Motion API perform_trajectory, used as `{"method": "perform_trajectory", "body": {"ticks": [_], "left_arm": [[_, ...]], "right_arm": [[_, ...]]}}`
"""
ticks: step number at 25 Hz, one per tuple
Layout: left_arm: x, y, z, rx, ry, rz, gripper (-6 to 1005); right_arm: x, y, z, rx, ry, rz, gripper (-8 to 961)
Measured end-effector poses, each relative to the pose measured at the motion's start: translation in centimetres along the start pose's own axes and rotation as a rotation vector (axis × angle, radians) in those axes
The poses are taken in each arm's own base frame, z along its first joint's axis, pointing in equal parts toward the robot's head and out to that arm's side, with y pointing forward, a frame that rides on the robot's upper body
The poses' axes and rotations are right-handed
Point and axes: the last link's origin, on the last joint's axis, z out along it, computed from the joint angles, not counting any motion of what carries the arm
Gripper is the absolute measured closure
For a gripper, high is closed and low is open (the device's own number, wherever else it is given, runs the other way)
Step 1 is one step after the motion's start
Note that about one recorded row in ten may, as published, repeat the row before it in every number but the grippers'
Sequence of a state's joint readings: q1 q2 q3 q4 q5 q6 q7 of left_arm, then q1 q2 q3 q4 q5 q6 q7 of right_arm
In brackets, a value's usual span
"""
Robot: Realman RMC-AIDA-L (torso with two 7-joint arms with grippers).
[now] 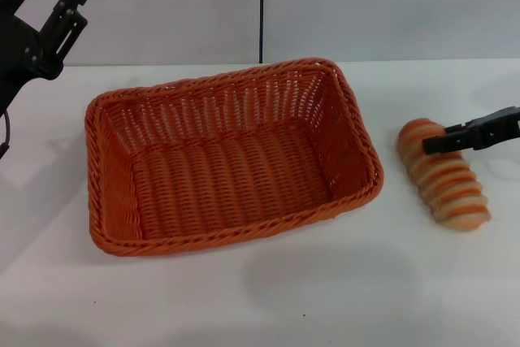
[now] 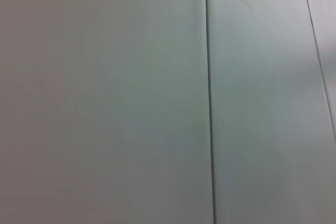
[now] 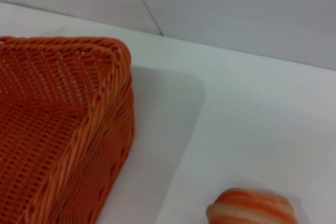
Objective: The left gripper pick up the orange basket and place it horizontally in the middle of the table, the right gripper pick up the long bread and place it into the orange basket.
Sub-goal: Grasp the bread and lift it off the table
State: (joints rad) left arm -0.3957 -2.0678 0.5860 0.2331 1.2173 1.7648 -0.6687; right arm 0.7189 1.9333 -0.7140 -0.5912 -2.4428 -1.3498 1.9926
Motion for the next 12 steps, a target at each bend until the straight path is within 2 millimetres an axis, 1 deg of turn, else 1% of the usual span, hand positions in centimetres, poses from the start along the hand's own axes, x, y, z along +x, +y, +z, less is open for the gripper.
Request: {"method": "perform_trajectory", "body": {"ticks": [1, 6, 11, 12], "left_arm": [[0.0, -0.01, -0.02, 0.001, 0.001, 0.0, 403], [-0.07, 0.04, -0.09, 0.008, 0.002, -0.008, 427], [-0.09, 0.05, 0.05, 0.007, 0.004, -0.01, 426], [-0.09, 0.05, 0.07, 0.007, 0.004, -0.01, 426]], "right_arm": [[0.04, 0.07, 0.09, -0.001, 0.005, -0.004, 236], [0.23, 0.27, 0.34, -0.004, 0.011, -0.015, 390], [0.34, 0.28, 0.32, -0.004, 0.012, -0.019, 483], [0.37, 0.25, 0.25, -0.003, 0.011, -0.019, 489]]}}
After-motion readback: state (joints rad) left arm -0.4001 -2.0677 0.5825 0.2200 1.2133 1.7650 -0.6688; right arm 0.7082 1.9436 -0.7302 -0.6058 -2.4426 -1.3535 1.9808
